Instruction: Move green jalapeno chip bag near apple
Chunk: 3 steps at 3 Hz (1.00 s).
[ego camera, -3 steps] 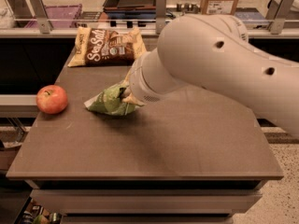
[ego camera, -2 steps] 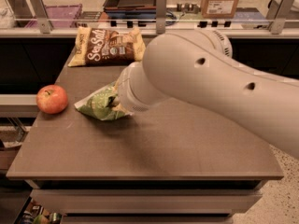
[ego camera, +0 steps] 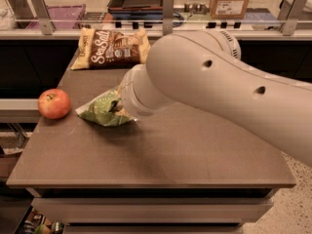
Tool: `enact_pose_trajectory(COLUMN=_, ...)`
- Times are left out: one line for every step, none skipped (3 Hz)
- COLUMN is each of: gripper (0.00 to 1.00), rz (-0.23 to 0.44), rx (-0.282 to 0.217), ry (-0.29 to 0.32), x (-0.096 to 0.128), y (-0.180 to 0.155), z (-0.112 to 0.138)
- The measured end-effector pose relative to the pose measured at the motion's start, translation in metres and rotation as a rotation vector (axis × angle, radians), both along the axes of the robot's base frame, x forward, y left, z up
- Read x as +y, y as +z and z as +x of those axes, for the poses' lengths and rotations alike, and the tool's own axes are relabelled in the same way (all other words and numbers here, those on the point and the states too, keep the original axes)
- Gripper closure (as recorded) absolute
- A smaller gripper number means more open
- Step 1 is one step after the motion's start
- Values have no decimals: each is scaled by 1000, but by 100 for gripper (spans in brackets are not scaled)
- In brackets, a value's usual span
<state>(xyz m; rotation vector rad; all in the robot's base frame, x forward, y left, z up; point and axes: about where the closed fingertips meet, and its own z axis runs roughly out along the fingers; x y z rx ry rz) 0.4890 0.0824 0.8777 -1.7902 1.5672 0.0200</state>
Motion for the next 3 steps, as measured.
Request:
enact_pose_trajectory(gripper=36, rz=-2, rx=-4, ry=2, x=1, y=2, z=-1)
enact_pose_trajectory(gripper=14, rz=-3, rx=-7, ry=3, x=2, y=3, z=-2)
enact_pose_trajectory(gripper=0, rz=-4, rx=-11, ry=5, x=3, y=5, z=-3)
